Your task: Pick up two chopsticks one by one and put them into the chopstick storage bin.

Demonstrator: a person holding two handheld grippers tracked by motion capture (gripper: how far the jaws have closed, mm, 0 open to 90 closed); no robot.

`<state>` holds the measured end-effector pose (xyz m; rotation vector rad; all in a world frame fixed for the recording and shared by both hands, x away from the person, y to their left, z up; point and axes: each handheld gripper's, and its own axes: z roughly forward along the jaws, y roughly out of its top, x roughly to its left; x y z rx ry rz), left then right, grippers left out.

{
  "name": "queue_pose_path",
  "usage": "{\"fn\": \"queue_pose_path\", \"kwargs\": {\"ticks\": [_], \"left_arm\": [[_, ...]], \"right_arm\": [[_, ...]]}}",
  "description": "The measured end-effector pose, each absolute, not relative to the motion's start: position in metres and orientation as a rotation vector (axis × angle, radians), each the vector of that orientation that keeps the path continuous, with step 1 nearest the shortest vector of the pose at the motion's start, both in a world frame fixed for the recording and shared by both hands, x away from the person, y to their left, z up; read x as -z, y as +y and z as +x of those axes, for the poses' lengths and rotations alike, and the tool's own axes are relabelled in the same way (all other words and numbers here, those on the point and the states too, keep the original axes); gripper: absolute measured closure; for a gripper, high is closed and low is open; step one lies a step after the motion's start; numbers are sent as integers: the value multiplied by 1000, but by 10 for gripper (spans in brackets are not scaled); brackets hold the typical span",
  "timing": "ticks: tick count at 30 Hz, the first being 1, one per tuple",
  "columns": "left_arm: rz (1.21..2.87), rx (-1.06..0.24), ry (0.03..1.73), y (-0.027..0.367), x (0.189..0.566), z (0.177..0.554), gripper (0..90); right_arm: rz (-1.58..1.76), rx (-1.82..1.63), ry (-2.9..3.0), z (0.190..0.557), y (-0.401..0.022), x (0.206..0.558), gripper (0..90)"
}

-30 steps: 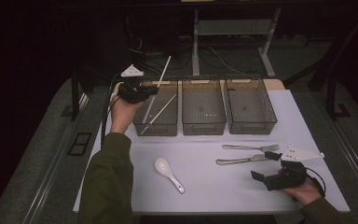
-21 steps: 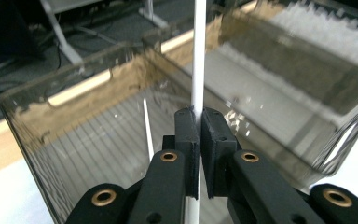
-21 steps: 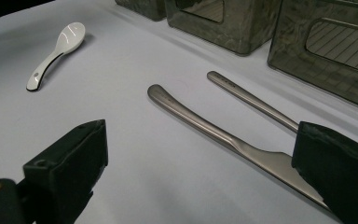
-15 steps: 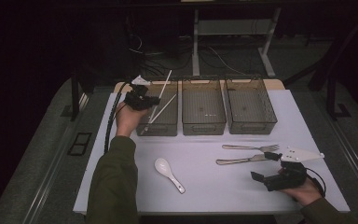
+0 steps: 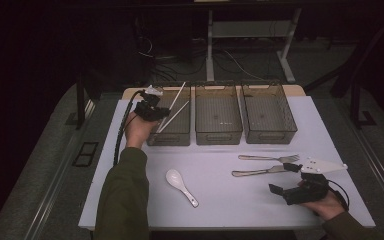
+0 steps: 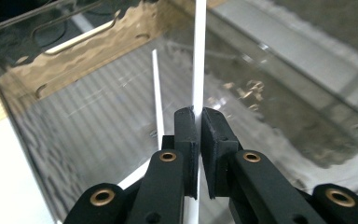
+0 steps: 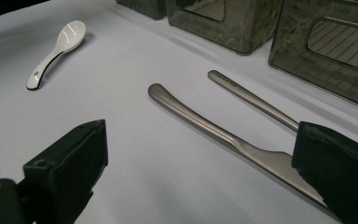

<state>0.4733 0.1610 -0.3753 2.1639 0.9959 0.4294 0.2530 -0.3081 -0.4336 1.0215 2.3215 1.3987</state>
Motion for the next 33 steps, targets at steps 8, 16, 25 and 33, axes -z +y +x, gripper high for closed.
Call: {"fn": "queue_pose_path", "kwargs": {"ticks": [8,16,25,33], "left_arm": [[2167,-444,1054,160,380,476,805],[2136,-455,1044,159,376,473,712],[2078,-380,988,156,364,461,576],[2054,-347,937,153,359,442,481]], "right_arm": [[1022,-1401,2322,253,-308,433,36],[1021,-1401,2322,253,-308,433,36],[1035,-1403,2318,254,-308,433,36],[1039,-1399,2320,255,-308,433,36]]}}
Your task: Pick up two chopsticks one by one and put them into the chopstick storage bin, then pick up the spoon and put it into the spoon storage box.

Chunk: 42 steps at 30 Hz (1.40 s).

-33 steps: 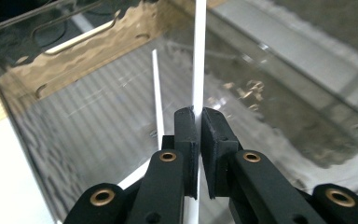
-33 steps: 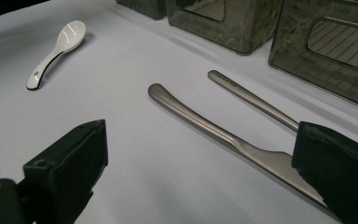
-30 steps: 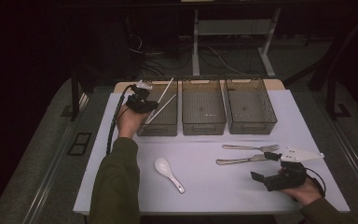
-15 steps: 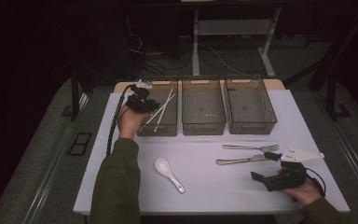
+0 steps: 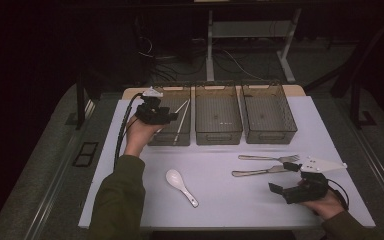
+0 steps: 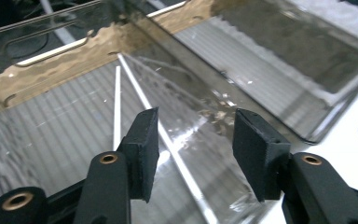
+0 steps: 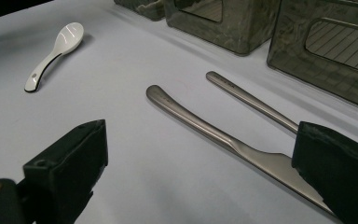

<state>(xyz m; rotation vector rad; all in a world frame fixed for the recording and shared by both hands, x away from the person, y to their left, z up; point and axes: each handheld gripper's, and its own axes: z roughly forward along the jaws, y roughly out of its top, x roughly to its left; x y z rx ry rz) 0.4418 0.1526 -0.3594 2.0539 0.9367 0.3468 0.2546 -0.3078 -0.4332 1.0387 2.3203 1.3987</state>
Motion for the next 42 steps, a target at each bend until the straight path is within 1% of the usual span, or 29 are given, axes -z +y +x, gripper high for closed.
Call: {"fn": "queue_pose_path", "kwargs": {"ticks": [8,11,18,25,28,31,35,38,42], "left_arm": [[2045,-322,843,144,349,411,377],[2027,-318,829,143,348,397,353],[2013,-311,800,145,355,371,343],[2031,-299,796,149,374,349,355],[2048,-291,791,150,382,342,384],[2049,-291,788,152,387,335,434],[2074,-284,771,153,395,326,557],[2104,-276,750,151,402,323,684],[2172,-267,725,144,411,325,786]], "right_arm": [[1039,-1399,2320,254,-308,433,36],[1029,-1401,2315,253,-308,433,36],[1030,-1405,2312,252,-309,433,36],[1030,-1404,2313,252,-309,433,36],[1034,-1404,2316,252,-309,433,36],[1038,-1404,2315,252,-309,433,36],[1028,-1403,2313,251,-309,433,36],[1036,-1404,2311,250,-310,432,36],[1034,-1400,2312,250,-309,432,36]]}}
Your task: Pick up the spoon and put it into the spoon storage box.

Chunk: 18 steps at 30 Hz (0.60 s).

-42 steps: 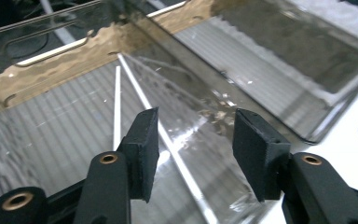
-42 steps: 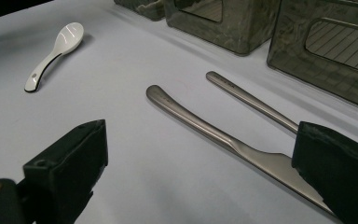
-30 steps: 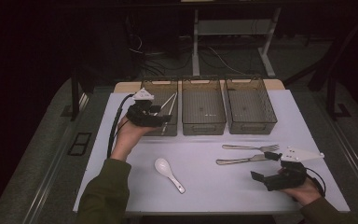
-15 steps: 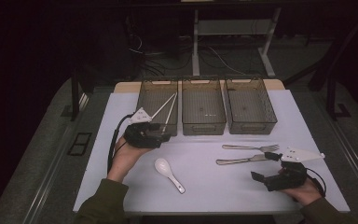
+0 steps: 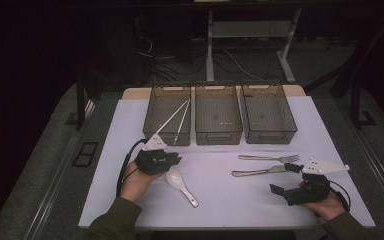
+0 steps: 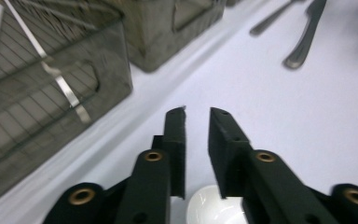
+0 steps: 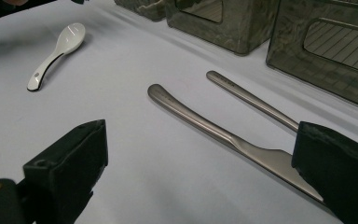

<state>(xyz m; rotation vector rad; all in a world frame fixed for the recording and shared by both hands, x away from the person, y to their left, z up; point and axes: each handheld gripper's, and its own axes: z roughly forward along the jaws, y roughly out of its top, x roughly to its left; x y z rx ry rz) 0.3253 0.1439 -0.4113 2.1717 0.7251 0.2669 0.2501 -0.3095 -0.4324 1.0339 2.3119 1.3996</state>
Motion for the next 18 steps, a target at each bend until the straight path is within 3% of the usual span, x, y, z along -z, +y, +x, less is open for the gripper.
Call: {"fn": "queue_pose_path", "kwargs": {"ticks": [4,18], "left_arm": [[2209,-264,715,139,418,329,887],[2326,-208,737,137,432,332,888]], "right_arm": [[1032,-1397,2312,250,-309,432,36],[1027,-1393,2313,249,-309,432,36]]}}
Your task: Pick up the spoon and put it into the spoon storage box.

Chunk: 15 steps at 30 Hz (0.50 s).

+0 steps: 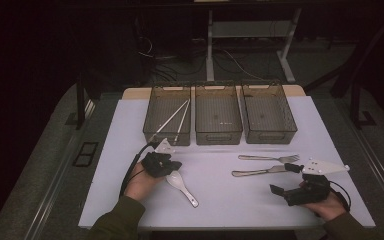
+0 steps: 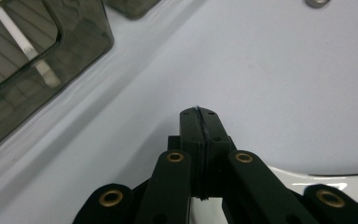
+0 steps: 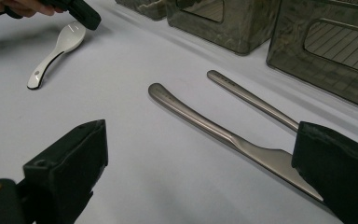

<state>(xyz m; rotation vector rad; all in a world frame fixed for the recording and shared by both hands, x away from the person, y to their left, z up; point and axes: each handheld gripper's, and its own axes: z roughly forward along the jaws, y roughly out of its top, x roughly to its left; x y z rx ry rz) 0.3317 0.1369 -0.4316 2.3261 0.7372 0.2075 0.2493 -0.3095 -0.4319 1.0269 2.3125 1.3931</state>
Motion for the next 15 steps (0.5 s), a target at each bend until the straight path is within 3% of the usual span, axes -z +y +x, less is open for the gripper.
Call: {"fn": "queue_pose_path", "kwargs": {"ticks": [15], "left_arm": [[2326,-175,744,147,427,319,888]], "right_arm": [[1034,-1396,2308,249,-311,432,36]]}}
